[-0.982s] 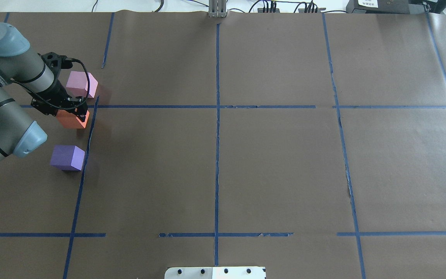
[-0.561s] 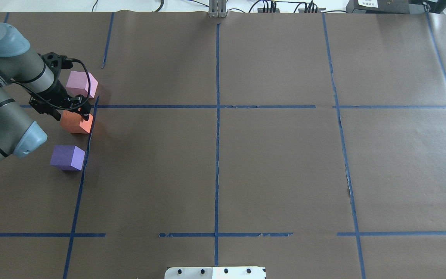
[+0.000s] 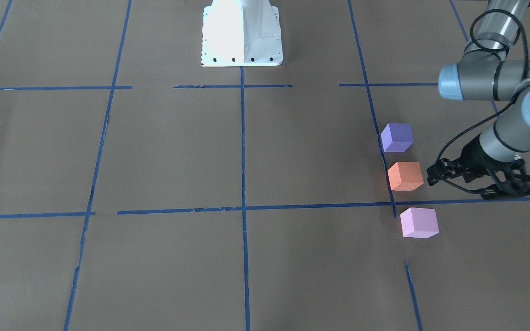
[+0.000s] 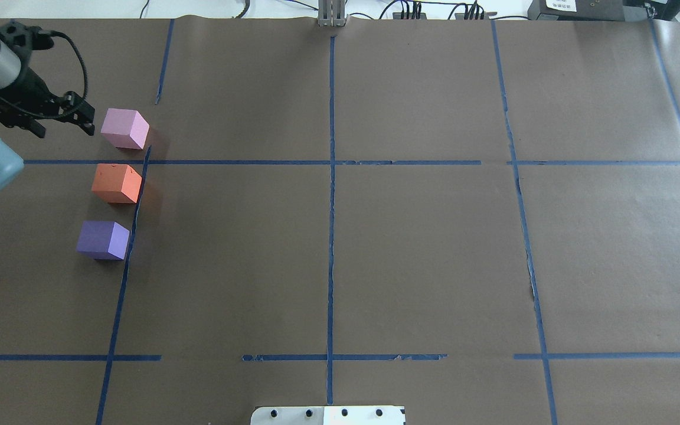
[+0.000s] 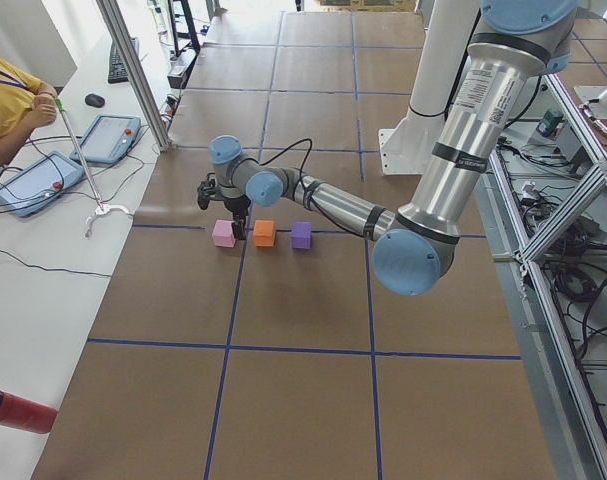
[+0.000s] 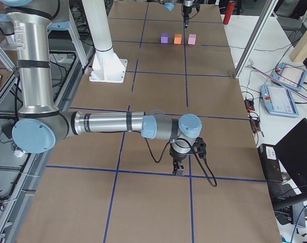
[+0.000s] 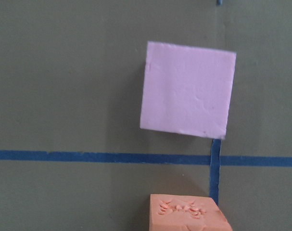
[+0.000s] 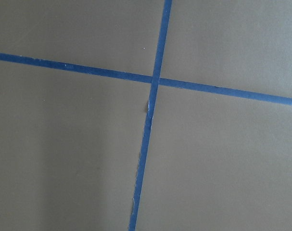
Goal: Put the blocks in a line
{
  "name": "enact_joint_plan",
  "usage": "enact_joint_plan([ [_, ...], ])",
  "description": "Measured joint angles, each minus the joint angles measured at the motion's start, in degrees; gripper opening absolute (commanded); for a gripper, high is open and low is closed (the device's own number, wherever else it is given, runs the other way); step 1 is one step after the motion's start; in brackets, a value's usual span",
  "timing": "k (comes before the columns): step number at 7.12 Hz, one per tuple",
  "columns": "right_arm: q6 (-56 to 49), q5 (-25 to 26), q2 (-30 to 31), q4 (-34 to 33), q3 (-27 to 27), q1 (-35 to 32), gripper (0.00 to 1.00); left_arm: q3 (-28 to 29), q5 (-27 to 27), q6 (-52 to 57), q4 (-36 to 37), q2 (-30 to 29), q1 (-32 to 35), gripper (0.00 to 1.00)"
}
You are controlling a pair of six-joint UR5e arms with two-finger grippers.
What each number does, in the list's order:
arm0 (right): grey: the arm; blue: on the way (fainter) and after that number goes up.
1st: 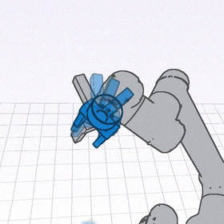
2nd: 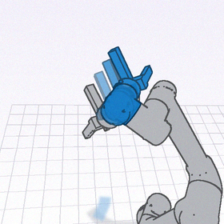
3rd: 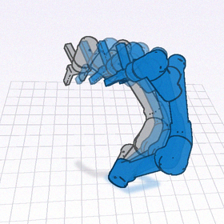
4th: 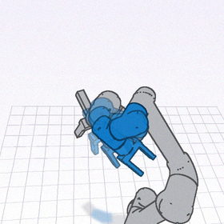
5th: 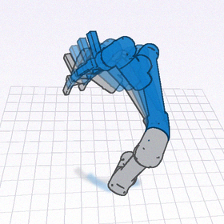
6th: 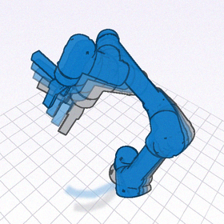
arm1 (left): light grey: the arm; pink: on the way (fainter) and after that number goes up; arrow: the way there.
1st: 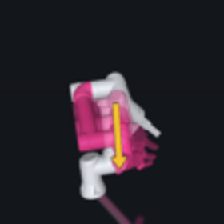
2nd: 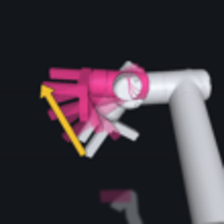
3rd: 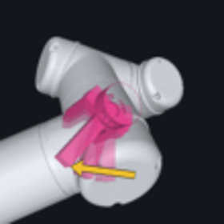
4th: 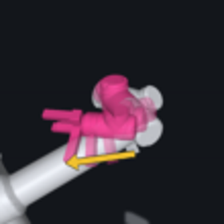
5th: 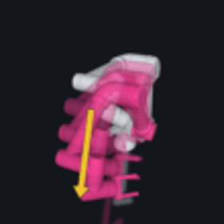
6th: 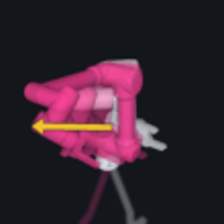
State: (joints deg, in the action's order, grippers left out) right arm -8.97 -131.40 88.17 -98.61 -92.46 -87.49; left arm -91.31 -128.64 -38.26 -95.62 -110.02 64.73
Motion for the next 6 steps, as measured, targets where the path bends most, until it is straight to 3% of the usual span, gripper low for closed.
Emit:
enact_joint_plan([
  [3,0.0,0.0,0.0,0.0,0.0,0.0,1.0,-2.8,0.7,34.8,12.4,5.5,13.8,1.0],
  [4,0.0,0.0,0.0,0.0,0.0,0.0,1.0,-2.6,0.7,44.2,12.7,9.9,17.7,1.0],
  [6,0.0,0.0,0.0,0.0,0.0,0.0,1.0,-1.6,0.3,51.0,7.3,17.9,21.4,1.0],
])
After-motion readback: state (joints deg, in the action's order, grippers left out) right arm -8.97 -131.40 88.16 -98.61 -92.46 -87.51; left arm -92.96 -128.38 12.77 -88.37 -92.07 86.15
